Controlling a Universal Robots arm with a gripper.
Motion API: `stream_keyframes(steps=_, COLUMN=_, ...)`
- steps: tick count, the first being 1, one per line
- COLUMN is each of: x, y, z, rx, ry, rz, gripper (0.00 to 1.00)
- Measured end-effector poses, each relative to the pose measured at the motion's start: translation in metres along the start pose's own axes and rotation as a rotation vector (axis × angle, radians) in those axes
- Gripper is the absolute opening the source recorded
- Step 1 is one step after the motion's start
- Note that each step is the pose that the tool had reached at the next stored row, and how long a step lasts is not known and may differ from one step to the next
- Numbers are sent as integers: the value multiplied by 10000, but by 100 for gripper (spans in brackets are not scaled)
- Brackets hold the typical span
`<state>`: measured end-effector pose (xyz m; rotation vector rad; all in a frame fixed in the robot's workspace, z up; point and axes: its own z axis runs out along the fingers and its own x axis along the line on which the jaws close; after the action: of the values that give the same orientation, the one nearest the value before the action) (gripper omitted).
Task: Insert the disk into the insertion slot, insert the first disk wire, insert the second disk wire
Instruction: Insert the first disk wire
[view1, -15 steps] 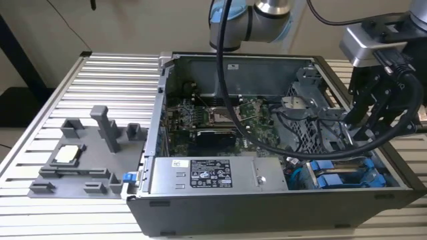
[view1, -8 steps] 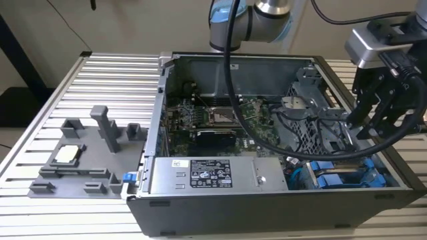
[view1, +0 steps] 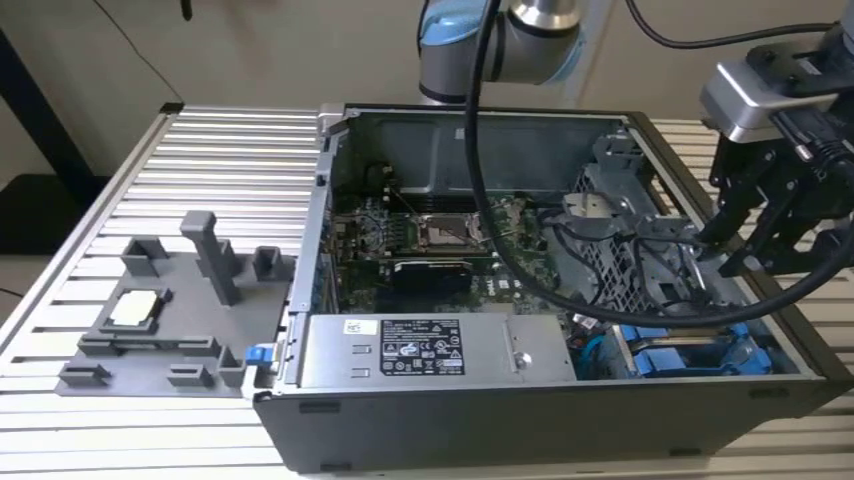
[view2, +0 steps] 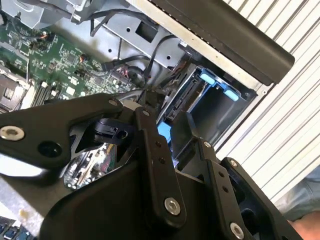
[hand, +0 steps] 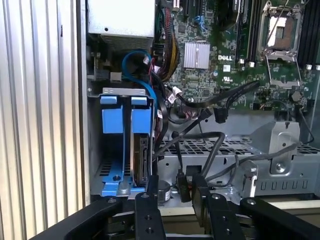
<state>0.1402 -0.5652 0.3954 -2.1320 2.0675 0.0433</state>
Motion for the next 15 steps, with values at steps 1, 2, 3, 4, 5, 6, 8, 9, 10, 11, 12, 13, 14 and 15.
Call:
stream_keyframes(steps=1, x=0, y=-11, z=5, rx=-6, ry=-4, rz=-45, gripper=40)
stream_keyframes(steps=2, x=0, y=-18, z=8, rx=-12, ry=-6, rz=-86, gripper=40)
stream_keyframes(steps=3, x=-5, y=-17, z=12, rx=-15, ry=-6, rz=-105, gripper=40)
stream_keyframes(steps=4, x=-13, y=-17, z=17, rx=-17, ry=-6, rz=-122, gripper=40)
stream_keyframes(steps=5, x=-17, y=-17, z=19, rx=-24, ry=-10, rz=-166, gripper=40)
stream_keyframes(steps=6, x=-17, y=-17, z=20, rx=-42, ry=-18, rz=-250, gripper=40)
stream_keyframes(steps=8, x=-17, y=-17, z=24, rx=-93, ry=-41, rz=-455, gripper=40)
stream_keyframes(steps=9, x=-17, y=-17, z=25, rx=-114, ry=-52, rz=-560, gripper=40)
stream_keyframes(steps=10, x=-17, y=-17, z=26, rx=-135, ry=-61, rz=-651, gripper=40)
stream_keyframes(steps=11, x=-17, y=-16, z=27, rx=-149, ry=-66, rz=-707, gripper=40)
stream_keyframes(steps=12, x=-18, y=-16, z=27, rx=-155, ry=-70, rz=-728, gripper=40)
stream_keyframes(steps=13, x=-18, y=-16, z=27, rx=-161, ry=-70, rz=-731, gripper=40)
stream_keyframes(steps=14, x=-18, y=-17, z=28, rx=-161, ry=-71, rz=-731, gripper=40)
stream_keyframes(steps=15, x=-17, y=-16, z=28, rx=-162, ry=-71, rz=-732, gripper=40)
